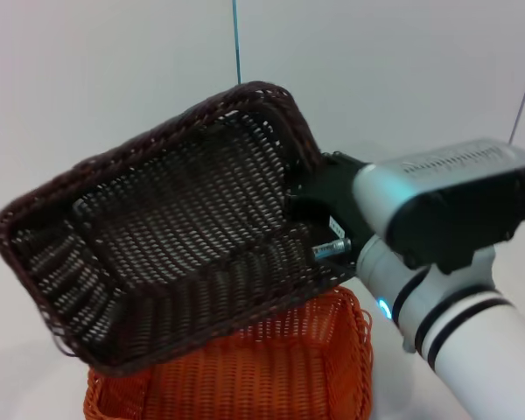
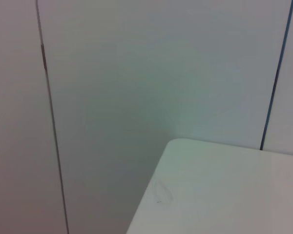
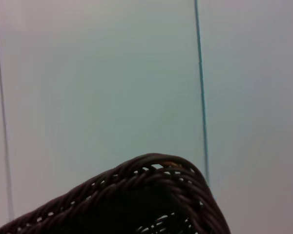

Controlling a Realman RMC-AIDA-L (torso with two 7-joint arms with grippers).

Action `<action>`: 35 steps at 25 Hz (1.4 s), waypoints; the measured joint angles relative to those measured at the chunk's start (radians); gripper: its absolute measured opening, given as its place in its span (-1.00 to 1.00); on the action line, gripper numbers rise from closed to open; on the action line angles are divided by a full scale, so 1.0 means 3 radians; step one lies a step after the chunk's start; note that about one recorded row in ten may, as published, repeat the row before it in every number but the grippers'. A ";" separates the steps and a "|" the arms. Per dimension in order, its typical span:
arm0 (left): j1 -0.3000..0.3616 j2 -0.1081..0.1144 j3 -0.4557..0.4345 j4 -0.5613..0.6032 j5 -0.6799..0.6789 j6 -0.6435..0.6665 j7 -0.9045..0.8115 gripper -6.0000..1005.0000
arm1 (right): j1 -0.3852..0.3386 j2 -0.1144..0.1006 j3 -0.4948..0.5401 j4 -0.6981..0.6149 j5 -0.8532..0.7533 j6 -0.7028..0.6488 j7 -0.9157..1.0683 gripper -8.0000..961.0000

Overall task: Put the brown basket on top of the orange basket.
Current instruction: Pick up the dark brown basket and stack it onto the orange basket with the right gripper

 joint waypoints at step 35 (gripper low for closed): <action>0.0001 0.0002 -0.0013 0.0059 0.0003 0.0039 0.0000 0.71 | 0.0425 -0.0011 0.0720 0.1225 0.2626 -0.1412 -0.2432 -0.71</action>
